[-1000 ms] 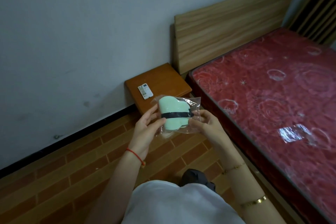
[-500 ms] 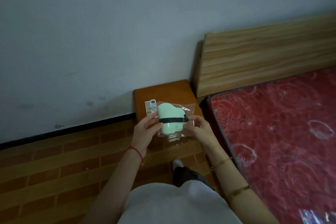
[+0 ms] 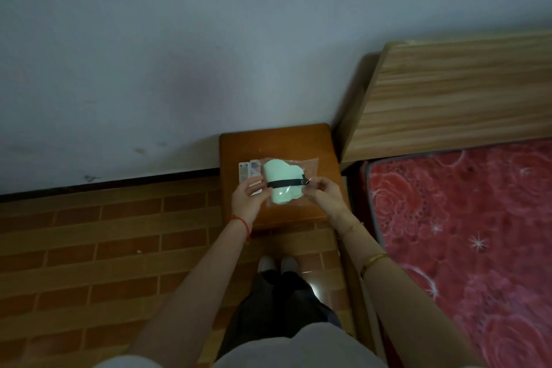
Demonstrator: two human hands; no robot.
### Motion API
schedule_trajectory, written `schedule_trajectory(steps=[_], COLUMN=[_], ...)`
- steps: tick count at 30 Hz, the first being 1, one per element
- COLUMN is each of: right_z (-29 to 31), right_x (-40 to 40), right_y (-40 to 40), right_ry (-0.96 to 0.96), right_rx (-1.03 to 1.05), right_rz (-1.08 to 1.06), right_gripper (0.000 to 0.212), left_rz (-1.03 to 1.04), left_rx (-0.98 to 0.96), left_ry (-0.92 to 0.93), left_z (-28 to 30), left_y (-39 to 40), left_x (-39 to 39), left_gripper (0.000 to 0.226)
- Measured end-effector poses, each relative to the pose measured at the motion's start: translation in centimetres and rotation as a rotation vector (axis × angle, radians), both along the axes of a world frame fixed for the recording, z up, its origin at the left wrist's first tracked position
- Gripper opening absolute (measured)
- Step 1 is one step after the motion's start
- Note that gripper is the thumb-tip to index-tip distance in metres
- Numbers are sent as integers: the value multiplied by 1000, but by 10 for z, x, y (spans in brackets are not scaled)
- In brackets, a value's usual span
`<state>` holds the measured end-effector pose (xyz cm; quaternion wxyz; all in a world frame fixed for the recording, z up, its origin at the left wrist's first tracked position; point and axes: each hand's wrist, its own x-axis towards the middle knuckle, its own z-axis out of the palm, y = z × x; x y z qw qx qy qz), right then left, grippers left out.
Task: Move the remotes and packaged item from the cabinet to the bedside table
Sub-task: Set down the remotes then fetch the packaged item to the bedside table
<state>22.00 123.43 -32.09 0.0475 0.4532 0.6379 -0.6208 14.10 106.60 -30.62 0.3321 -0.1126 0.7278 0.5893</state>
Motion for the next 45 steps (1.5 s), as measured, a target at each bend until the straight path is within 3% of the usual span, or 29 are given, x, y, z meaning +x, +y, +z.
schedule_trajectory(steps=[5,14,19,22,27,35,39,45], right_z=[-79,-208,-238,-245,-243,-200,-158,-74], right_x=[-48,-97,-96,-94,-90,-81,-74,-64], right_y=[24,49,53,55,58,65,67,47], right_ry=[-102,-205,-248,-260,-283,-299,-264,-67], right_rx=[21,86,160,161,155,212,250,471], right_rz=[9,98,167,185,214,345,353,476], right_gripper=[30,32,15,25,37,29,31,30], left_rz=[-10,14,-20,-43,-77,-111,-156,-349], left_rx=[-42,-156,-169,-162,-179,-245,-312,-438], left_ry=[-11,52,66,58,56,81,142,335], left_z=[-69,-201,-237,-246,-250,-213,-178,-112], left_y=[29,62,66,66,64,55,47,30], left_x=[-39,-84,-84,-82,-77,-67,-63,-54], left_gripper=[51,48,47,49,47,39,37,37])
